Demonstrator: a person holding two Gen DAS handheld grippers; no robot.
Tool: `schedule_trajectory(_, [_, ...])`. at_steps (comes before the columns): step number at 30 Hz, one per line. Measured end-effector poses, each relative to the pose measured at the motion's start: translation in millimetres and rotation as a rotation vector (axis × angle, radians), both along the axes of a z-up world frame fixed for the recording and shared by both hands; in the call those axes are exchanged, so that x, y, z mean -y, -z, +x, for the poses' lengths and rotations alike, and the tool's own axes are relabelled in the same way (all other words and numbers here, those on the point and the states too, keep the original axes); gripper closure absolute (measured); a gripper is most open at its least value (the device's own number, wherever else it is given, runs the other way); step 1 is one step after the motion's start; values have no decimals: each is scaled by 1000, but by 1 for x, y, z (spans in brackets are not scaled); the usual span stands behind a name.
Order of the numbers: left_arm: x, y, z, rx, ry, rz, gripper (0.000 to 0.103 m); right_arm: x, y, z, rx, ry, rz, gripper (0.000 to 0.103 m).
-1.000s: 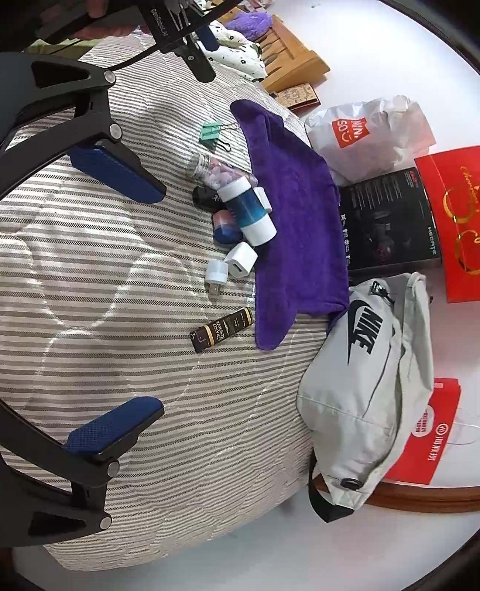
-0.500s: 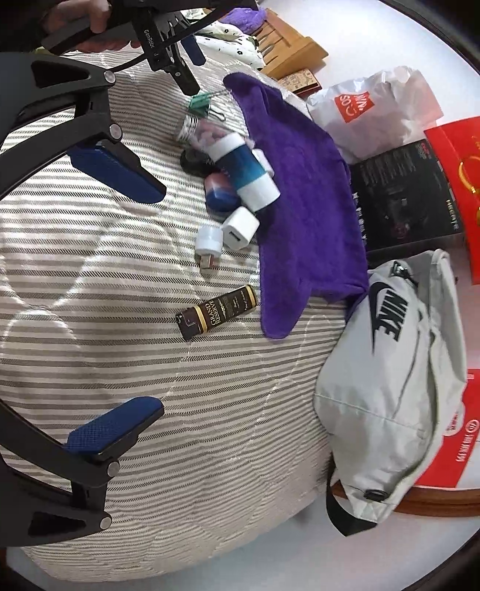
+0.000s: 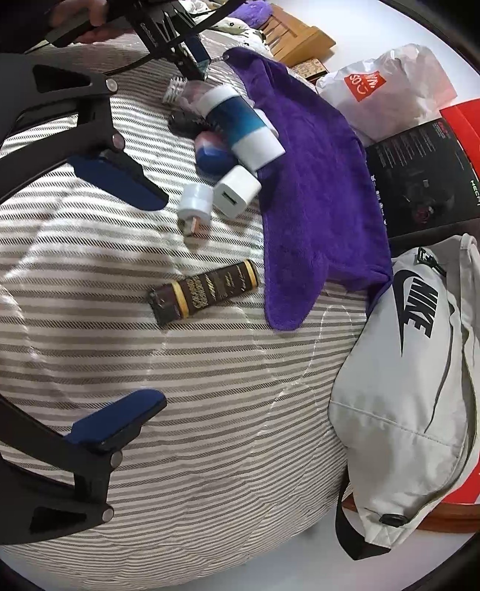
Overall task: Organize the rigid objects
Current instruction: 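Grasp the green binder clip with the left gripper while the right gripper grasps the Grand Reserve box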
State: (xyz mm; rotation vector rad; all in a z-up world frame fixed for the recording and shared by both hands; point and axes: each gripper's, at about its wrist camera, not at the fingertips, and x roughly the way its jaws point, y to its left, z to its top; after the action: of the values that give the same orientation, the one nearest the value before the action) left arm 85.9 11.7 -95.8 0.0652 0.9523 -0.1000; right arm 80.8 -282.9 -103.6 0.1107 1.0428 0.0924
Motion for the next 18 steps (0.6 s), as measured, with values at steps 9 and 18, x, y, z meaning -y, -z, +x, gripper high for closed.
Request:
schedule_trajectory(9, [-1, -1, -1, 1, 10, -3, 64, -3, 10, 26, -10, -55, -59, 40])
schedule_trajectory(18, [-1, -1, 1, -2, 12, -9, 64, -18, 10, 32, 14, -166, -93, 79])
